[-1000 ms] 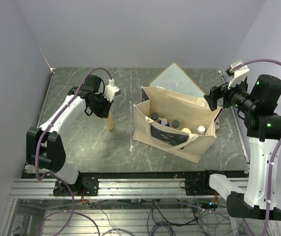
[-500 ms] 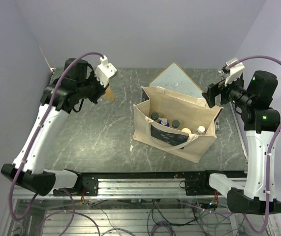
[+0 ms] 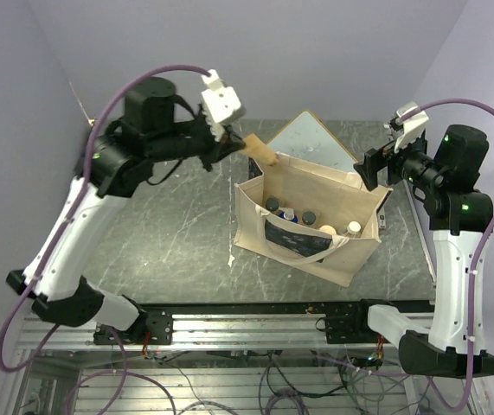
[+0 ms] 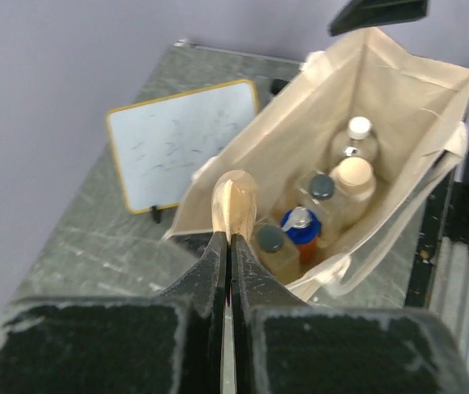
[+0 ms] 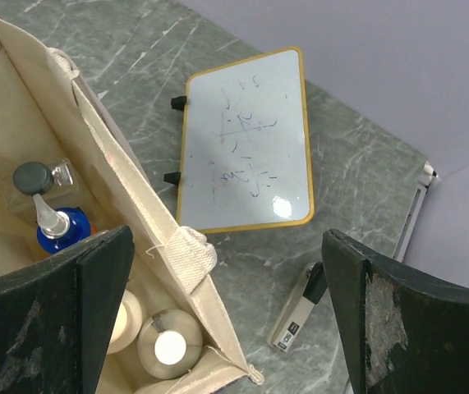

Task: Place the personal care products into the canvas bag
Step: Place the care product in the canvas bag.

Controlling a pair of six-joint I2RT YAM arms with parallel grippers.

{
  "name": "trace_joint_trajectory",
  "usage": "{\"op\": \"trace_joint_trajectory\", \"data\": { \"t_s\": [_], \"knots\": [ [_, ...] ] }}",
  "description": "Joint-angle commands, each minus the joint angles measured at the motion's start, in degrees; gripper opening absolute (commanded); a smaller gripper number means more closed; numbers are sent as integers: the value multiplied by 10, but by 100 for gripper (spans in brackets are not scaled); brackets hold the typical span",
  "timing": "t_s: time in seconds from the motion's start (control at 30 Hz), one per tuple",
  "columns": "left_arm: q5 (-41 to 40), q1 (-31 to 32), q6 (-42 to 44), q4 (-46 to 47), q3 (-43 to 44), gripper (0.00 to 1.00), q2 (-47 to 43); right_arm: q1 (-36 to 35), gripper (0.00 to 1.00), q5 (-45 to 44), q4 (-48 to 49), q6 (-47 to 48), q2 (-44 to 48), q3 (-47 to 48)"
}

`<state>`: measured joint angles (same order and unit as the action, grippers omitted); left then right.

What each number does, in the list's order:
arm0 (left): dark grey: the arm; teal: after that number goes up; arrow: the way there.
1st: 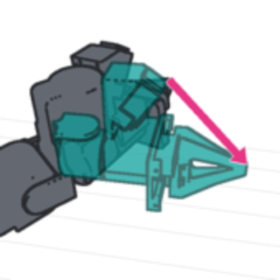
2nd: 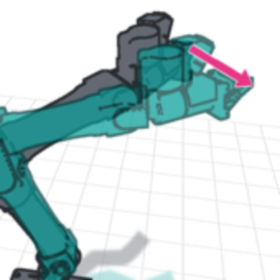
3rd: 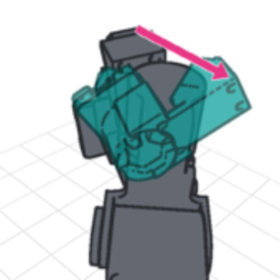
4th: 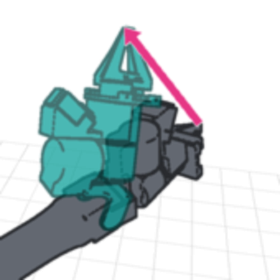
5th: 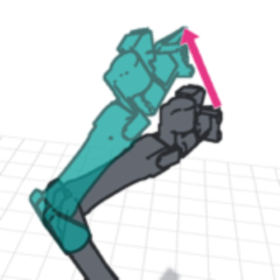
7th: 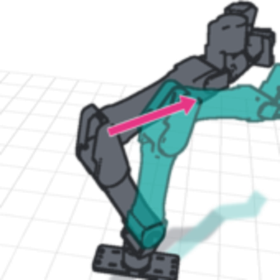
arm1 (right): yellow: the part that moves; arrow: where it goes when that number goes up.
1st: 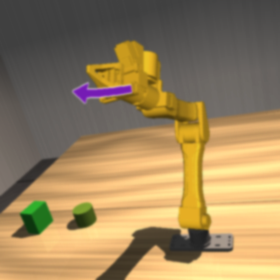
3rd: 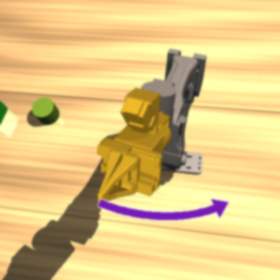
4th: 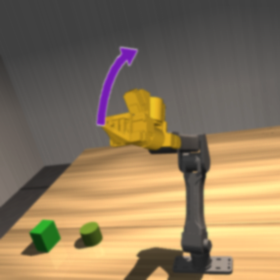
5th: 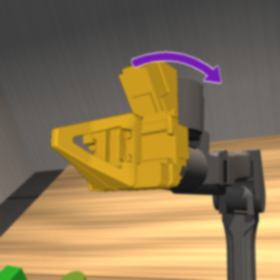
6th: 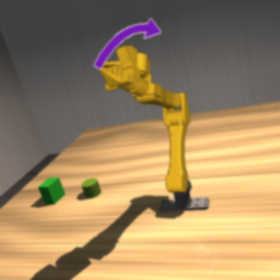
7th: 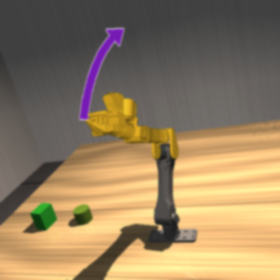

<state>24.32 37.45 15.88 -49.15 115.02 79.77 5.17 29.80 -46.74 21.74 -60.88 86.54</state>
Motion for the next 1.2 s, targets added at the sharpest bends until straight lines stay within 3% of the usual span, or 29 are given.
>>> {"op": "trace_joint_trajectory", "data": {
  "t_s": [0.0, 0.23, 0.5, 0.7, 0.9, 1.17],
  "knots": [
    [-21, 71, 11, -1, 29, 7, 48, 3, 97, 2, -12, 8, 9, 11],
    [-190, 170, 54, -21, 34, 7, 102, 3, 96, 7, -29, 11, -3, 22],
    [-323, 199, 60, -73, 42, 7, 143, -1, 80, 229, -96, 107, -37, 5],
    [-375, 199, 69, -79, 12, 7, 139, -42, 78, 288, -113, 185, -66, -15],
    [-419, 197, 72, -83, 1, 7, 140, -187, 72, 213, 41, 106, -76, -98],
    [-397, 166, 41, -104, -1, 7, 143, -235, 53, 256, 318, 4, -113, -210]
  ]
}}
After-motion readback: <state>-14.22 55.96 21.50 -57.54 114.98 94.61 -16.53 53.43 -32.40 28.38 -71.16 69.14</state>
